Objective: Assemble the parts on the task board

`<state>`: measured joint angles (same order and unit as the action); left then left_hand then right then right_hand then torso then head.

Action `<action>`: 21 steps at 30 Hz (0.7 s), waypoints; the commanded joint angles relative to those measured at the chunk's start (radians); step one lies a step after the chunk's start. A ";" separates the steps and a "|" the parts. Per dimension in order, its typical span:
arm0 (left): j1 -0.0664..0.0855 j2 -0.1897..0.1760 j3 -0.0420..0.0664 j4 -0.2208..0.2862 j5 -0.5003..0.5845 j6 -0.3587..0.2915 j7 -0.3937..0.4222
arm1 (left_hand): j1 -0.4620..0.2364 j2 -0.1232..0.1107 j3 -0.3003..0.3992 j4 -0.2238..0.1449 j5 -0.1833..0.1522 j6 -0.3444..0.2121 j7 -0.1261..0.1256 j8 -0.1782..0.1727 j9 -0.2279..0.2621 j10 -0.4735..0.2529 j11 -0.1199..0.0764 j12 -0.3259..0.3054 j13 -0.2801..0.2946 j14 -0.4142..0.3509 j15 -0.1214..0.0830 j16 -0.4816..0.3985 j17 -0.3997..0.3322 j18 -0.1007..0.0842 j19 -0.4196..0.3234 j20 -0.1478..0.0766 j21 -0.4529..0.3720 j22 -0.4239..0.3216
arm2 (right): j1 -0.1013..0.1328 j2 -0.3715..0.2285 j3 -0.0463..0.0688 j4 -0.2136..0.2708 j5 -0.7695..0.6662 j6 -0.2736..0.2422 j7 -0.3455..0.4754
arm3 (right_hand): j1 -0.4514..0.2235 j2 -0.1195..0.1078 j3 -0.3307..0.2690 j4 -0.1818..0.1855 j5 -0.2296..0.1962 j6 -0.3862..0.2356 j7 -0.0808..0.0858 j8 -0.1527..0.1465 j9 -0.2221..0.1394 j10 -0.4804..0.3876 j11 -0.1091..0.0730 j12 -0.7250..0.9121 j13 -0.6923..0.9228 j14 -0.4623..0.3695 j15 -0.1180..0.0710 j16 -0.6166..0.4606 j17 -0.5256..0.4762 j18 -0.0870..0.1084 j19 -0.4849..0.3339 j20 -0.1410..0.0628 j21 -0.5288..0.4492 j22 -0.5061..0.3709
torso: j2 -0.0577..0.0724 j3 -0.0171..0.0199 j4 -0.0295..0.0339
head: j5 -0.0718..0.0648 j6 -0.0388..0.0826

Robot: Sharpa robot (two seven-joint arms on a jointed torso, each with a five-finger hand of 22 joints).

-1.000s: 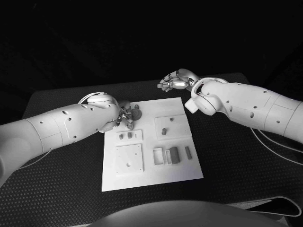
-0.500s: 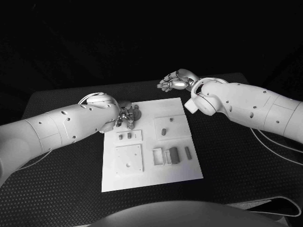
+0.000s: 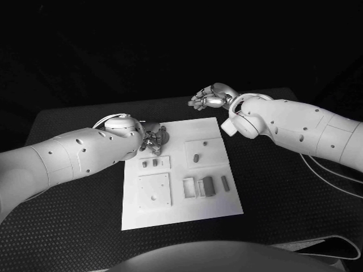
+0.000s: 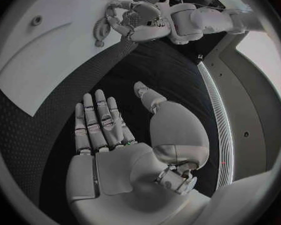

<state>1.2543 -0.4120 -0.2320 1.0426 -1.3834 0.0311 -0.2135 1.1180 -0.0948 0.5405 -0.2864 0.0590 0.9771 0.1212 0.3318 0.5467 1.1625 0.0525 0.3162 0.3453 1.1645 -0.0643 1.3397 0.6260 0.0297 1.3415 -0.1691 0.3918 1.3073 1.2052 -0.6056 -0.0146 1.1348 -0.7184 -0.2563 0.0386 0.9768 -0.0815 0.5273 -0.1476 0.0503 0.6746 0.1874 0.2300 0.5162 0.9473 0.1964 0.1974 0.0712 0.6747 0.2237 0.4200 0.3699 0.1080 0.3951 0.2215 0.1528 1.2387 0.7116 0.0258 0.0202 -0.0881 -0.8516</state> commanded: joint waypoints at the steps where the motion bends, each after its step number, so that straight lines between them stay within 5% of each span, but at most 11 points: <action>1: -0.008 -0.005 -0.005 -0.003 -0.101 -0.066 0.025 | 0.000 -0.014 -0.009 -0.001 -0.004 -0.024 0.018 -0.016 -0.012 -0.008 -0.001 -0.022 -0.008 -0.004 0.003 -0.006 0.001 0.074 -0.003 0.007 -0.004 0.002 | 0.000 -0.001 0.000 0.001 0.000 0.013 0.006 | -0.009 0.001 -0.001 0.007 -0.002 -0.007 0.062 0.006 -0.001 0.005 -0.001 -0.003 -0.001 0.007 0.001 -0.006 0.000 0.004 0.008 -0.002 -0.006 0.002 | 0.000 0.0004 0.0011 | -0.001 0.001; 13: -0.020 -0.026 -0.005 0.010 -0.186 -0.152 0.096 | 0.044 -0.027 0.011 -0.002 0.021 0.000 0.008 -0.008 -0.010 0.028 -0.008 -0.032 0.005 0.013 -0.004 -0.005 0.001 0.081 0.015 0.006 -0.007 0.004 | -0.001 -0.001 0.000 0.001 0.000 0.013 0.006 | -0.009 0.001 -0.001 0.007 -0.002 -0.007 0.062 0.006 -0.001 0.005 -0.001 -0.004 -0.001 0.007 0.001 -0.006 0.000 0.004 0.008 -0.002 -0.006 0.002 | 0.000 0.0009 -0.0013 | 0.002 0.001; 21: -0.025 -0.057 -0.005 0.015 -0.061 -0.281 0.183 | 0.056 -0.010 0.029 -0.002 0.070 0.023 0.000 -0.002 -0.007 0.056 -0.016 -0.050 0.014 0.030 -0.011 -0.009 -0.002 0.078 0.028 0.001 -0.009 0.008 | -0.002 -0.003 0.000 0.001 0.000 0.013 0.007 | -0.009 0.000 -0.001 0.007 -0.002 -0.007 0.062 0.006 -0.001 0.005 -0.001 -0.004 -0.001 0.007 0.001 -0.006 0.000 0.004 0.008 -0.002 -0.007 0.002 | 0.001 0.0007 0.0004 | 0.000 0.002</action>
<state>1.2272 -0.4651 -0.2382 1.0693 -1.4956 -0.1236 -0.0696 1.1663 -0.1127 0.5654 -0.2892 0.1253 0.9952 0.1212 0.3254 0.5362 1.2137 0.0355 0.2603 0.3578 1.1884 -0.0766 1.3341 0.6248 0.0291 1.3638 -0.1694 0.3872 1.3079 1.2043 -0.6079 -0.0146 1.1349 -0.7181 -0.2556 0.0387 0.9768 -0.0815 0.5245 -0.1448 0.0503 0.6746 0.1874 0.2300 0.5162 0.9473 0.1964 0.1974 0.0712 0.6747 0.2237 0.4200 0.3699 0.1080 0.3951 0.2215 0.1528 1.2394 0.7119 0.0262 0.0200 -0.0876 -0.8506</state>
